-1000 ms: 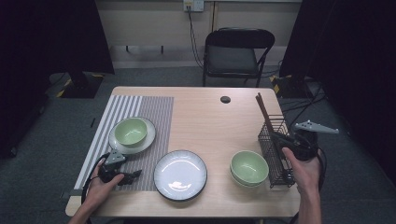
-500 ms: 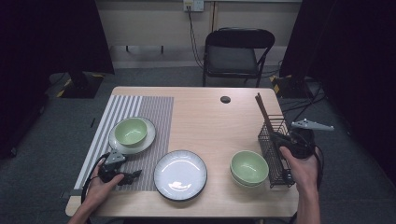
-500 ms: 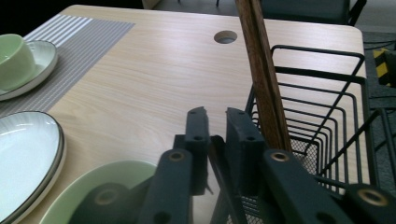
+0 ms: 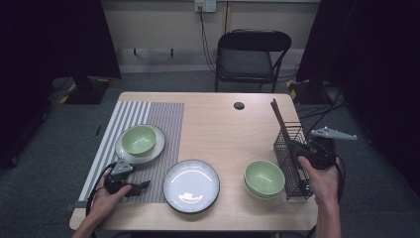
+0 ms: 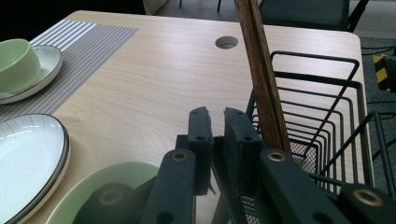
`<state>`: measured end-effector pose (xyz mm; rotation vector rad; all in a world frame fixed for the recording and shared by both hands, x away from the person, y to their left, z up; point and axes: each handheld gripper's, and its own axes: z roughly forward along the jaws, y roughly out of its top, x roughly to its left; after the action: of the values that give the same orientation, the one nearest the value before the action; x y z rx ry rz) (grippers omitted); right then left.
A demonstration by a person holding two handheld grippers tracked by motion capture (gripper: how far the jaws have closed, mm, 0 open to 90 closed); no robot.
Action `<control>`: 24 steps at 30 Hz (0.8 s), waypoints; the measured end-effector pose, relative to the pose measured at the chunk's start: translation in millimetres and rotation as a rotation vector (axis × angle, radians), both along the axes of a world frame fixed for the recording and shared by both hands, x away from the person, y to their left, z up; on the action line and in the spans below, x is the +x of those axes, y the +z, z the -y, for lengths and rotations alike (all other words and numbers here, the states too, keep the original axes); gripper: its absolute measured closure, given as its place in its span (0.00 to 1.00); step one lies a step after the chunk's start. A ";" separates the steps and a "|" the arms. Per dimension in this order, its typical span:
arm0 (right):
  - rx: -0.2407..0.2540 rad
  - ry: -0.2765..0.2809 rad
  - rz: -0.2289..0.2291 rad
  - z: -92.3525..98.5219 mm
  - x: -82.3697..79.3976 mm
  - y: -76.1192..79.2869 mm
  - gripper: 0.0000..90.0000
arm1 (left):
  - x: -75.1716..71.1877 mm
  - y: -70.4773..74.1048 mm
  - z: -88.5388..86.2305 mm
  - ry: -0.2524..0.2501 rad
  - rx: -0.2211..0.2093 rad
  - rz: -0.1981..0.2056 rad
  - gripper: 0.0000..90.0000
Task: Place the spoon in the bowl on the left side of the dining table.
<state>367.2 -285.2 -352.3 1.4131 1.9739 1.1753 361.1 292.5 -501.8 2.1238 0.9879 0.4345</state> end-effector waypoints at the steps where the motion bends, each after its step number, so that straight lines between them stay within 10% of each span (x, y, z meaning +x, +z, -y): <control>1: 0.003 0.002 0.002 0.1 -0.1 0.3 0.90 | -0.1 0.0 0.1 0.001 -0.001 -0.002 0.17; 24: 0.023 0.069 0.008 1.9 -11.2 2.7 0.86 | 0.0 -0.1 0.1 0.000 -0.002 -0.001 0.17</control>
<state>356.0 -287.1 -349.6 1.3588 2.0247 1.2360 361.1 292.4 -501.9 2.1224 0.9890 0.4328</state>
